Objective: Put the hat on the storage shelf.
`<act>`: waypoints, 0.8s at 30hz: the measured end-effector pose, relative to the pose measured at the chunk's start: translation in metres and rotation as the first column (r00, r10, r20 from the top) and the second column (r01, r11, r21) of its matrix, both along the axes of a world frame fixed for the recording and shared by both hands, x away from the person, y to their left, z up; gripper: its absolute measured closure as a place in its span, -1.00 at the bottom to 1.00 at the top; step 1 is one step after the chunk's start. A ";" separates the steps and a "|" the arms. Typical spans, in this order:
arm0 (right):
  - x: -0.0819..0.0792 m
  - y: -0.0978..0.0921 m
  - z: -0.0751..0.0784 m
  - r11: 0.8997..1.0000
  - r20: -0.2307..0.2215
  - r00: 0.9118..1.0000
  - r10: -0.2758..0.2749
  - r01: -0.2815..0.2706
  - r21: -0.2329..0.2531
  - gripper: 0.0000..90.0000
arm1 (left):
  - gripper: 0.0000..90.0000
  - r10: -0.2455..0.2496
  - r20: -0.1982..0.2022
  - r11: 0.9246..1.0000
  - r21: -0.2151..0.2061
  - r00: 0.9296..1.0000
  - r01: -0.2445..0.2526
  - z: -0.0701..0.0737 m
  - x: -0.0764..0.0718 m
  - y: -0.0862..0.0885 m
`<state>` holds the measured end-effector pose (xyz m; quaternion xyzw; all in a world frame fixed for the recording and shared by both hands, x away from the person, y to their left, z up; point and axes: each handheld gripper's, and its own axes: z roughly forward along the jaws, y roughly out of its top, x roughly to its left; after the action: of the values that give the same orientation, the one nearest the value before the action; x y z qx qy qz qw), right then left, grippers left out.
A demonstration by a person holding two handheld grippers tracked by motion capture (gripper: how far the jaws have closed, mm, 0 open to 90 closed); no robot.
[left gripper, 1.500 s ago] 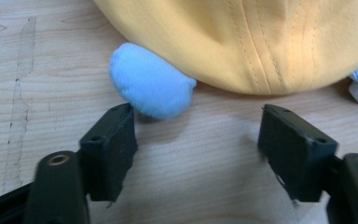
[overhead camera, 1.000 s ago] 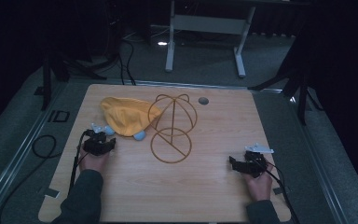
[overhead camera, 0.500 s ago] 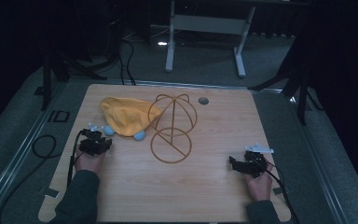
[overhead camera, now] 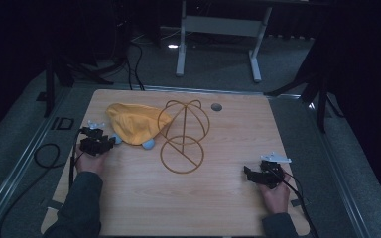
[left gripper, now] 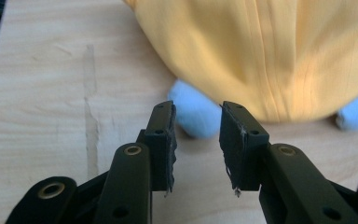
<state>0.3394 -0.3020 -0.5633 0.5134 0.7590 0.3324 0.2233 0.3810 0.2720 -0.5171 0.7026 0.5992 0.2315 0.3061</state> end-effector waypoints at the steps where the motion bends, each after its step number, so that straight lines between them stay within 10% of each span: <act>1: 0.000 0.000 0.000 1.000 0.000 1.000 0.000 0.000 0.000 -0.57 | 0.46 0.002 0.005 1.000 -0.002 1.000 -0.002 0.001 0.002 0.000; 19: 0.000 0.000 0.000 1.000 0.000 1.000 0.000 0.000 0.000 -0.57 | 0.25 0.012 -0.029 1.000 -0.013 1.000 -0.013 -0.009 0.024 0.002; 24: 0.000 0.000 0.000 1.000 0.000 1.000 0.000 0.000 0.000 -0.57 | 0.19 -0.005 -0.038 0.998 -0.069 0.999 0.003 -0.015 0.028 0.002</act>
<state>0.3394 -0.3019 -0.5633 0.5135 0.7590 0.3324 0.2232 0.4087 0.2743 -0.5321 0.6971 0.6111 0.1966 0.3193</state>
